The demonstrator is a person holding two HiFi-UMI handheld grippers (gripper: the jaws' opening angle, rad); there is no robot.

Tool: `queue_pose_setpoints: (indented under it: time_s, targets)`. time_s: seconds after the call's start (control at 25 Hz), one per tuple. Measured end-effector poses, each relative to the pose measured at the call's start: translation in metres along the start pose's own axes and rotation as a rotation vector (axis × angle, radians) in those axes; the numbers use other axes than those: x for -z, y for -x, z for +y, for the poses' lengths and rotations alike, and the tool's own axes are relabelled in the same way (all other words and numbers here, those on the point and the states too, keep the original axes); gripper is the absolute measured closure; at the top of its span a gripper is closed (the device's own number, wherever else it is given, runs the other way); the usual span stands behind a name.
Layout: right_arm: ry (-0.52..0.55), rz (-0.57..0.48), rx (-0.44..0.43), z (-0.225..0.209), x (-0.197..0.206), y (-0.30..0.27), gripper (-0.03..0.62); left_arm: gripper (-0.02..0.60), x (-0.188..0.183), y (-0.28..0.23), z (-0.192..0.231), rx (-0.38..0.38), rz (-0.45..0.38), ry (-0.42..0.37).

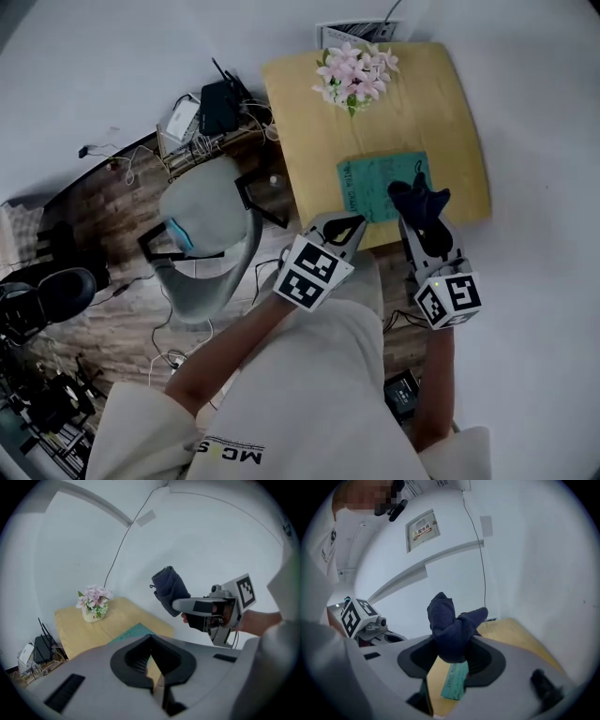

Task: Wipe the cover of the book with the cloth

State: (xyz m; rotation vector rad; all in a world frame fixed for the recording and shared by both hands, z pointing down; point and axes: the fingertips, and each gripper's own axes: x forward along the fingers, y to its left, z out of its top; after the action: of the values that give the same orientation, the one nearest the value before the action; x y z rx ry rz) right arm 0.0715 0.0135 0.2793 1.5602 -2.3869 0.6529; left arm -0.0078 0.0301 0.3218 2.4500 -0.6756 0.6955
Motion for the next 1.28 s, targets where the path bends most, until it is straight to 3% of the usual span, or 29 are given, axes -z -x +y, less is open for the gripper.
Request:
queue_pose_setpoints:
  time_s: [0.32, 0.6, 0.88, 1.0, 1.28]
  targets:
    - [0.011, -0.149, 0.099, 0.011, -0.039, 0.063, 0.422, 0.571, -0.047, 0.059, -0.011, -0.02, -0.154, -0.028]
    - [0.066, -0.254, 0.221, 0.026, -0.049, 0.105, 0.422, 0.571, -0.063, 0.102, -0.01, -0.05, -0.251, -0.025]
    - [0.072, -0.269, 0.211, 0.039, -0.051, 0.111, 0.422, 0.571, -0.077, 0.13, -0.002, -0.106, -0.344, -0.037]
    - [0.032, -0.269, 0.193, 0.037, -0.049, 0.11, 0.422, 0.571, -0.078, 0.133, -0.001, -0.104, -0.345, -0.041]
    - [0.101, -0.213, 0.158, 0.043, -0.043, 0.11, 0.422, 0.571, -0.075, 0.132, -0.002, -0.091, -0.332, -0.049]
